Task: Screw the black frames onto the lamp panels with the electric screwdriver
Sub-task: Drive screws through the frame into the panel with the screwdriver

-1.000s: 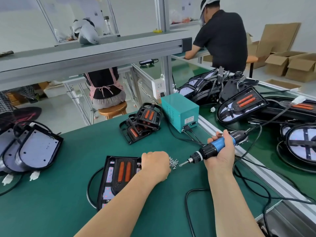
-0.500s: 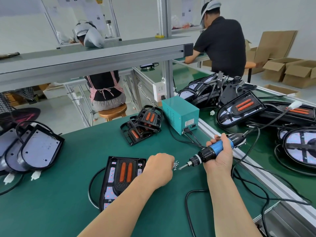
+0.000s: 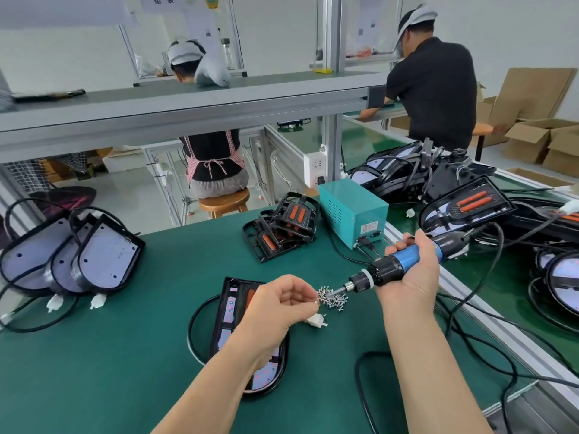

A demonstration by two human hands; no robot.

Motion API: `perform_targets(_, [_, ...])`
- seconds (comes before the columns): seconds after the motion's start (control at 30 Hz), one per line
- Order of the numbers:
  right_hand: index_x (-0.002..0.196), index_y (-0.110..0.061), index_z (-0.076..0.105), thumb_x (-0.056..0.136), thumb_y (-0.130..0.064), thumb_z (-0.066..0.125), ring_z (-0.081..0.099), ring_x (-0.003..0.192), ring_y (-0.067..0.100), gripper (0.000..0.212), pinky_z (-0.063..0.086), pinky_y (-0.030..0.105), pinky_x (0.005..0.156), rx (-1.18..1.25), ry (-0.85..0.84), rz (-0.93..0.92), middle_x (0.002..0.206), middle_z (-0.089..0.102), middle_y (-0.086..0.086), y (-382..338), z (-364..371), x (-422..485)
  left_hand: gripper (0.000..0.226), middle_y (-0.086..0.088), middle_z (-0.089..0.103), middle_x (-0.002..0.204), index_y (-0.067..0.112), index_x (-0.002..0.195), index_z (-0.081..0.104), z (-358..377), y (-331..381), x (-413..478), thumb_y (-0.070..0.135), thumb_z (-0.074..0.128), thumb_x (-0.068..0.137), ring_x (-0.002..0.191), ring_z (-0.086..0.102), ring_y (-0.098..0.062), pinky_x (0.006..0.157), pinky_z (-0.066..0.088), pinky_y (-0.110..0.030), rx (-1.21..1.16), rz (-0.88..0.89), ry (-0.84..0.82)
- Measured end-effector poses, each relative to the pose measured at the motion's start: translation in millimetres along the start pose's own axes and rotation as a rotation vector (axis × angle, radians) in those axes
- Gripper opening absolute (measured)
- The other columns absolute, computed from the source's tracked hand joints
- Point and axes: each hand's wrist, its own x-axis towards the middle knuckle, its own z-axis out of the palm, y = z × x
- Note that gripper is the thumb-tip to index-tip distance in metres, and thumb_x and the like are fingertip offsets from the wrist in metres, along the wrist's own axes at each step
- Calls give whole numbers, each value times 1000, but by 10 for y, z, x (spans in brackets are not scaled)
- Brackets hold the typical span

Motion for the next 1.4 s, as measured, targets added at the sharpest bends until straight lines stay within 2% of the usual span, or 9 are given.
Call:
perform_targets(0.07, [82, -17, 59, 91, -21, 71, 55, 56, 7, 16, 51, 20, 62, -24, -25, 4, 68, 57, -7, 35, 120, -94, 20, -2, 71, 80, 22, 75, 75, -40, 18, -58, 3, 78, 71, 76, 63, -12, 71, 50, -16, -68, -11, 8])
perform_targets(0.17, [79, -17, 58, 93, -20, 69, 55, 50, 7, 18, 50, 18, 54, -51, -67, -2, 62, 57, -7, 95, 234, -230, 28, -1, 70, 79, 24, 76, 76, -99, 46, -132, -4, 78, 77, 76, 63, -10, 72, 50, -16, -122, 0, 0])
perform_targets(0.33, [81, -17, 60, 92, -20, 70, 54, 54, 8, 15, 50, 19, 58, -98, -109, 8, 67, 56, -5, 195, 309, -378, 19, -1, 70, 79, 24, 76, 77, -179, 135, -249, 6, 79, 68, 75, 63, -10, 76, 52, -19, -186, 23, 18])
perform_targets(0.5, [82, -18, 59, 92, -23, 70, 54, 55, 9, 16, 49, 20, 60, -140, -120, 24, 67, 56, -5, 263, 332, -479, 23, 0, 70, 78, 24, 76, 76, -280, 158, -350, 2, 80, 72, 73, 61, -11, 71, 50, -21, -181, 13, 41])
perform_targets(0.63, [83, -17, 56, 93, -17, 67, 56, 48, 7, 16, 50, 18, 51, -164, -128, -31, 60, 58, -6, 317, 380, -599, 30, 4, 69, 74, 25, 75, 73, -314, 151, -426, -4, 77, 79, 67, 58, -9, 62, 45, -26, -50, 26, 118])
perform_targets(0.87, [93, -16, 55, 92, -16, 70, 56, 46, 8, 14, 50, 20, 50, -284, -105, -94, 56, 57, -6, 420, 478, -729, 36, 12, 69, 79, 34, 80, 65, -297, 138, -607, -1, 73, 81, 68, 58, -2, 68, 46, -11, 319, 244, 336])
perform_targets(1.13, [92, -16, 56, 92, -16, 68, 59, 49, 5, 12, 51, 19, 50, -243, -194, -24, 59, 63, -9, 535, 580, -743, 34, 11, 69, 82, 30, 88, 64, -411, 222, -651, -2, 72, 83, 76, 63, -13, 72, 49, -14, 323, 270, 361])
perform_targets(1.27, [99, -15, 56, 90, -17, 71, 60, 50, 6, 18, 51, 19, 51, -250, -168, -16, 59, 62, -8, 634, 601, -700, 33, 12, 69, 85, 29, 93, 64, -463, 217, -624, -1, 72, 83, 77, 63, -9, 73, 46, -10, 346, 284, 390])
perform_targets(1.4, [109, -12, 54, 89, -16, 71, 57, 52, 8, 26, 52, 20, 55, -224, -154, 3, 60, 59, -5, 740, 683, -640, 39, 20, 69, 91, 33, 101, 62, -612, 147, -563, 6, 80, 78, 87, 64, -1, 77, 45, -8, 357, 274, 404])
